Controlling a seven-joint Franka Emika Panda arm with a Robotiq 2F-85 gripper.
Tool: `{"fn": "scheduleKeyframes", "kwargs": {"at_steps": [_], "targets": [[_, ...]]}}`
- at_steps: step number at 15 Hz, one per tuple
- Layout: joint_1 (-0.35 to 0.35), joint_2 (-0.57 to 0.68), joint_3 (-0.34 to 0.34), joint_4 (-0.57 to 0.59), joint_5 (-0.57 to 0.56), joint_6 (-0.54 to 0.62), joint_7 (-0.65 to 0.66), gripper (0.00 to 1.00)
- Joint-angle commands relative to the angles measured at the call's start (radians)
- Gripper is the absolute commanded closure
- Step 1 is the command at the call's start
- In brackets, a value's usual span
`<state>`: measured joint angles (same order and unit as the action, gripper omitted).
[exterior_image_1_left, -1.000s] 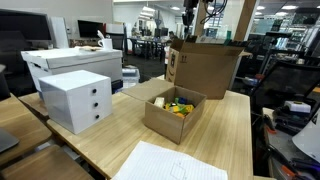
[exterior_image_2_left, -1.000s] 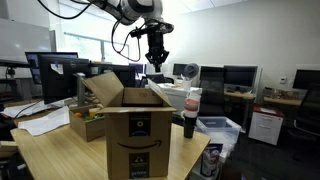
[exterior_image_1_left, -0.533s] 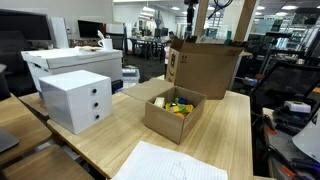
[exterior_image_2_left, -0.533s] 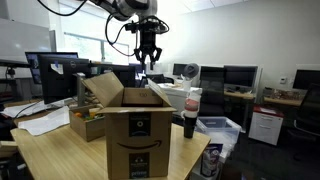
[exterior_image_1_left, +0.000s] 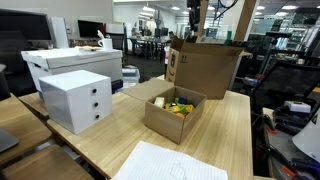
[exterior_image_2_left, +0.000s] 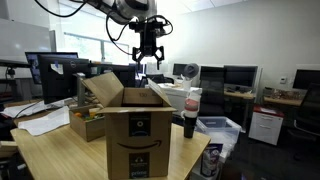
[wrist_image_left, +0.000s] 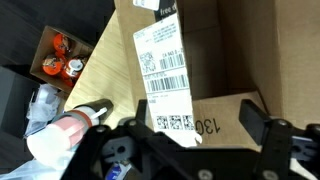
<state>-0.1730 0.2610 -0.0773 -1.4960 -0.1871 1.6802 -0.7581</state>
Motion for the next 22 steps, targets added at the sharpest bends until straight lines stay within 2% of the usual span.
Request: {"fn": "scheduleKeyframes", "kwargs": {"at_steps": [1, 7, 15, 17, 18, 19, 22], "targets": [[-0.006, -0.006, -0.004, -0.029, -0.041, -0.017, -0.103, 0.00], [-0.003, -0.009, -0.009, -0.080, -0.098, -0.001, -0.184, 0.00], [-0.012, -0.017, -0.024, -0.174, -0.144, 0.099, -0.168, 0.00], [-0.016, -0.021, -0.031, -0.197, -0.140, 0.143, -0.164, 0.11], [-0.018, -0.021, -0.035, -0.208, -0.138, 0.167, -0.161, 0.28], [-0.020, -0.022, -0.038, -0.217, -0.133, 0.187, -0.160, 0.29], [-0.025, -0.025, -0.048, -0.239, -0.118, 0.239, -0.157, 0.50]]}}
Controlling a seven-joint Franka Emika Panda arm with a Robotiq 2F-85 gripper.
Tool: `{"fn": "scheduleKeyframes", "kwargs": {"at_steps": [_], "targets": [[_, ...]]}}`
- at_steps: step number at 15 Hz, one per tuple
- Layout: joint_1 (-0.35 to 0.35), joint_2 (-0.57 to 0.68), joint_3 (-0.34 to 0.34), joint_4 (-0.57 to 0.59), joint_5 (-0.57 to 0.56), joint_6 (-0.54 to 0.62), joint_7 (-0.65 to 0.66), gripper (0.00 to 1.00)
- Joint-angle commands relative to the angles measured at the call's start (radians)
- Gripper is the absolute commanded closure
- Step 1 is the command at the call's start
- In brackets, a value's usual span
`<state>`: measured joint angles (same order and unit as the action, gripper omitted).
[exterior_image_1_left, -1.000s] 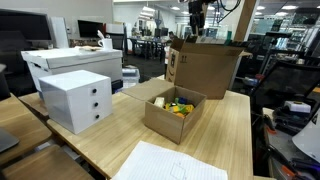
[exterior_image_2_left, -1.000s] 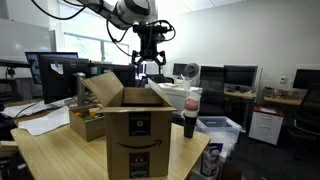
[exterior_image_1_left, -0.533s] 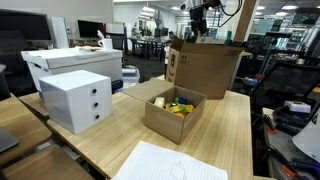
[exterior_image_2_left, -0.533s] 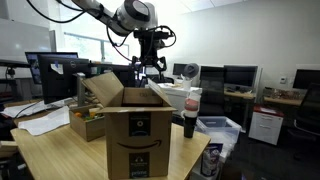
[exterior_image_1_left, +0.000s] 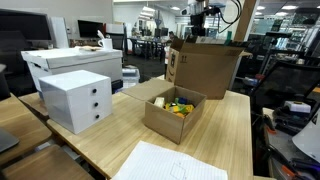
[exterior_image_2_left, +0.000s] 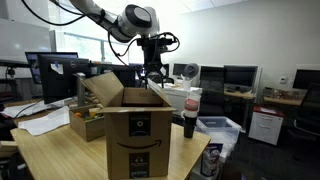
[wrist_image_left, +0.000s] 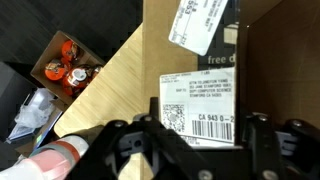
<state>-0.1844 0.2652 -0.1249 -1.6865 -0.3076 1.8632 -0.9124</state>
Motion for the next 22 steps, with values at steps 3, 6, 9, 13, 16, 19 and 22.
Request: {"fn": "scheduleKeyframes", "kwargs": {"at_steps": [3, 6, 9, 13, 16, 19, 22], "targets": [[-0.021, -0.031, -0.001, -0.046, 0.034, 0.048, 0.001, 0.68], [-0.027, -0.039, -0.004, -0.012, 0.095, -0.026, 0.016, 0.87], [-0.033, -0.040, -0.007, 0.025, 0.154, -0.108, 0.043, 0.94], [-0.055, -0.016, -0.017, 0.088, 0.254, -0.229, 0.081, 0.96], [-0.082, 0.007, -0.033, 0.117, 0.328, -0.303, 0.134, 0.96], [-0.115, 0.031, -0.046, 0.136, 0.402, -0.352, 0.183, 0.96], [-0.154, 0.057, -0.059, 0.145, 0.488, -0.387, 0.231, 0.96]]}}
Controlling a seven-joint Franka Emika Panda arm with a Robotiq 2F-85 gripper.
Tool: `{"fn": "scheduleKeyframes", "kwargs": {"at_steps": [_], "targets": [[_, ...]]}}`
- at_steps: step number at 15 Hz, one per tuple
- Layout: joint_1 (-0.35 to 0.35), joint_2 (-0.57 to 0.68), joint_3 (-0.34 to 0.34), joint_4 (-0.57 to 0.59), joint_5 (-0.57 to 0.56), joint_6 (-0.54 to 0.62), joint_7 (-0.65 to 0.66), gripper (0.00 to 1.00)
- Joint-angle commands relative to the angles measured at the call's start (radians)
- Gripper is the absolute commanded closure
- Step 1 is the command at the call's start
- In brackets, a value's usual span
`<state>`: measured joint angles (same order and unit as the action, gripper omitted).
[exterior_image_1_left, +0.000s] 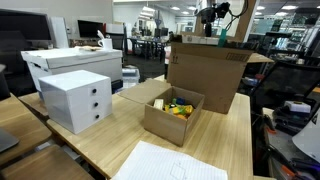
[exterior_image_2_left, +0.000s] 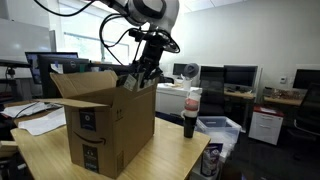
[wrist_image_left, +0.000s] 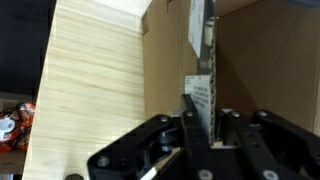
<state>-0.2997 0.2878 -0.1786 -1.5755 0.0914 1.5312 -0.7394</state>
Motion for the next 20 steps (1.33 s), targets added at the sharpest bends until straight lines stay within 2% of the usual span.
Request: {"fn": "scheduleKeyframes", "kwargs": {"at_steps": [1, 9, 20], "targets": [[-0.052, 0.042, -0.008, 0.036, 0.119, -0.062, 0.069, 0.96], [-0.169, 0.094, -0.022, 0.027, 0.433, -0.114, 0.157, 0.96], [-0.197, 0.139, -0.020, -0.020, 0.551, -0.114, 0.123, 0.96]]}}
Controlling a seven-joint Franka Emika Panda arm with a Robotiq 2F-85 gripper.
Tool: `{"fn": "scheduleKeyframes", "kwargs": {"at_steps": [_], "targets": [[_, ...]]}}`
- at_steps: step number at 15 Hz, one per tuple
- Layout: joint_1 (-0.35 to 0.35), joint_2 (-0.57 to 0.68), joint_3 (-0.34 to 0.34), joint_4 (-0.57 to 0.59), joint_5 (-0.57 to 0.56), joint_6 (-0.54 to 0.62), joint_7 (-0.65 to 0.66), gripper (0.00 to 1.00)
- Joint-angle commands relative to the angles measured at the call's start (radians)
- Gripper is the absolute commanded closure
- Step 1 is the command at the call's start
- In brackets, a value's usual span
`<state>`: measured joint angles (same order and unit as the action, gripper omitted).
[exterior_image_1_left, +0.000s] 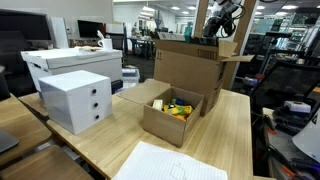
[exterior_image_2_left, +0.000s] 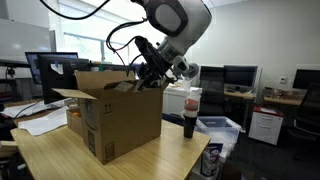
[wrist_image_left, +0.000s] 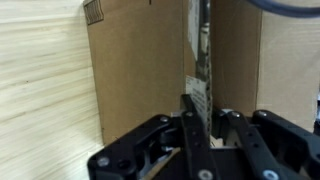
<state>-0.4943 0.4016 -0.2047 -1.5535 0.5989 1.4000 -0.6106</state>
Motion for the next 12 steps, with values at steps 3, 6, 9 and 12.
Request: {"fn": "scheduleKeyframes", "kwargs": {"at_steps": [3, 6, 9, 12], "targets": [[-0.006, 0.028, -0.001, -0.063, 0.083, 0.015, 0.013, 0.96], [-0.017, 0.029, -0.015, -0.084, 0.139, -0.006, 0.029, 0.96], [-0.035, 0.045, -0.025, -0.089, 0.211, -0.046, 0.027, 0.96], [-0.056, 0.065, -0.033, -0.099, 0.280, -0.088, 0.017, 0.96]]}}
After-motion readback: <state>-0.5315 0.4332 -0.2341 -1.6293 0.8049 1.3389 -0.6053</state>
